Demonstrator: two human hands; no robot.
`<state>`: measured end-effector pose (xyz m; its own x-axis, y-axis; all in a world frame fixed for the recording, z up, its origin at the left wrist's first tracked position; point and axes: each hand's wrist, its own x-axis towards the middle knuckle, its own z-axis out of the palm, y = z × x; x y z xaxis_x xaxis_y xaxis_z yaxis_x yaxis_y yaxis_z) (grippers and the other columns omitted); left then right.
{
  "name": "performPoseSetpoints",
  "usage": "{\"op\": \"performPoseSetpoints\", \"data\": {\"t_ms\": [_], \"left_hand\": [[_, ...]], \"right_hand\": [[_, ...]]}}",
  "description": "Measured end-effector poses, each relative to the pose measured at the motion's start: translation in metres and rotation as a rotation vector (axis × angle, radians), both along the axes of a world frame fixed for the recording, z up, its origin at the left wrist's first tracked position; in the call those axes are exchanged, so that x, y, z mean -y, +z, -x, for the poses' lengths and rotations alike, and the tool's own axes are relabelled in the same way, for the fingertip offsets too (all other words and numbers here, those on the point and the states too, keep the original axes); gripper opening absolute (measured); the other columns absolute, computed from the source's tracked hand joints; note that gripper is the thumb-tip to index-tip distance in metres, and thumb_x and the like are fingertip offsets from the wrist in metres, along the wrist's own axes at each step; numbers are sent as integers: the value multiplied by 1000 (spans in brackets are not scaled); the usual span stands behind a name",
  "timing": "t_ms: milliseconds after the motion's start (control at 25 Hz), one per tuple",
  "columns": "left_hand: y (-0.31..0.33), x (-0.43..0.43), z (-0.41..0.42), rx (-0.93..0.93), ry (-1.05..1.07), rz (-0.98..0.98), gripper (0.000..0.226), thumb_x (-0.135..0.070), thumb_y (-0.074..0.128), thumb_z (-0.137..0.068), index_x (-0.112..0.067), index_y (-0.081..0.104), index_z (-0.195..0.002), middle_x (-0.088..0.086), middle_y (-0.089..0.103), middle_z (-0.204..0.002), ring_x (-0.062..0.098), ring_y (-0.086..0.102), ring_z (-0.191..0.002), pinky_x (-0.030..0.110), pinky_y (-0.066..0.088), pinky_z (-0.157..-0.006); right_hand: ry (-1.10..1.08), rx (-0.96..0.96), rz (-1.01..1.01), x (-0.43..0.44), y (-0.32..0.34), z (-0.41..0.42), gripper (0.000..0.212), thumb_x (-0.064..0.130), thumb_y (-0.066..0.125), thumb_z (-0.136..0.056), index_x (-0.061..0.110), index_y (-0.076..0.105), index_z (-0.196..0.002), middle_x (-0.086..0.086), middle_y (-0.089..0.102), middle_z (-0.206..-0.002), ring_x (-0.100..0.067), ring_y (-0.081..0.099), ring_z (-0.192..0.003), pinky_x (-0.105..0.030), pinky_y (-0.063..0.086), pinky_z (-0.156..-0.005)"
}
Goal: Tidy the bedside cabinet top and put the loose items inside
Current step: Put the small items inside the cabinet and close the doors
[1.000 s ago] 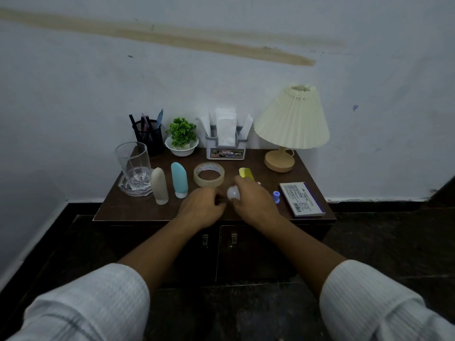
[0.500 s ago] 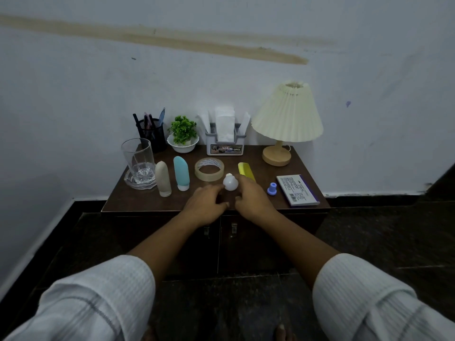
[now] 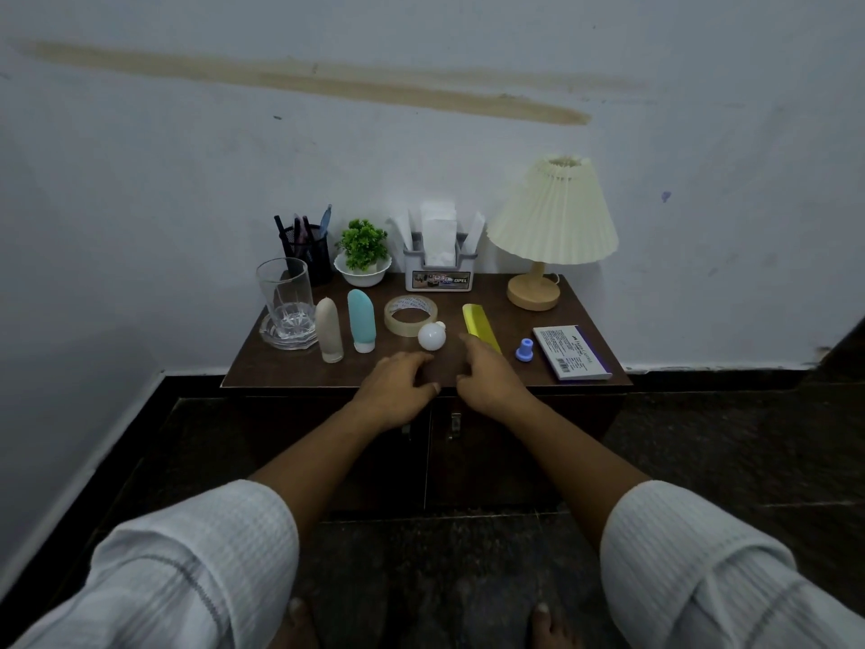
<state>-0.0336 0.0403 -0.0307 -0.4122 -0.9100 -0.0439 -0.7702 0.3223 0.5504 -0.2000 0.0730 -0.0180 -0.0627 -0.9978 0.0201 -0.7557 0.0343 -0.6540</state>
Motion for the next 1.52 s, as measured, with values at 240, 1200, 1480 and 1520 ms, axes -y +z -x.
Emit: {"op": "performPoseSetpoints", "data": {"t_ms": [240,1200,1480,1520], "left_hand": [[2,-12,-33,-36,52,-25,40,-32,65,-94,-23,61,-133,0,58,-136,15,56,-121,36,48,-103],[-44,-24,-19,-702,457,-809,30,-22,52,-102,-11,58,-129,6,62,-121,23,62,-112,45,54,-96],[-56,-27,-30,-597,401,-834,28,-30,50,-102,-20,59,-126,2,63,-124,23,66,-104,41,55,-91],[-57,-29,-35,-570,390,-834,27,-31,50,-101,-20,60,-124,2,64,-123,23,67,-102,41,55,-90]], "right_hand": [[8,-8,-62,-14,4,-3,62,7,61,-91,18,41,-148,-8,48,-148,-24,50,-132,-33,46,-103],[-10,384,-290,-23,-59,-44,61,3,63,-90,14,42,-147,-8,48,-150,-21,47,-136,-32,46,-103],[-180,206,-121,-24,-44,-37,23,22,64,-92,22,62,-116,0,68,-110,-17,66,-98,-36,57,-85],[-207,166,-77,-25,-43,-34,16,24,64,-92,23,62,-108,2,68,-102,-16,66,-91,-38,58,-82]]}}
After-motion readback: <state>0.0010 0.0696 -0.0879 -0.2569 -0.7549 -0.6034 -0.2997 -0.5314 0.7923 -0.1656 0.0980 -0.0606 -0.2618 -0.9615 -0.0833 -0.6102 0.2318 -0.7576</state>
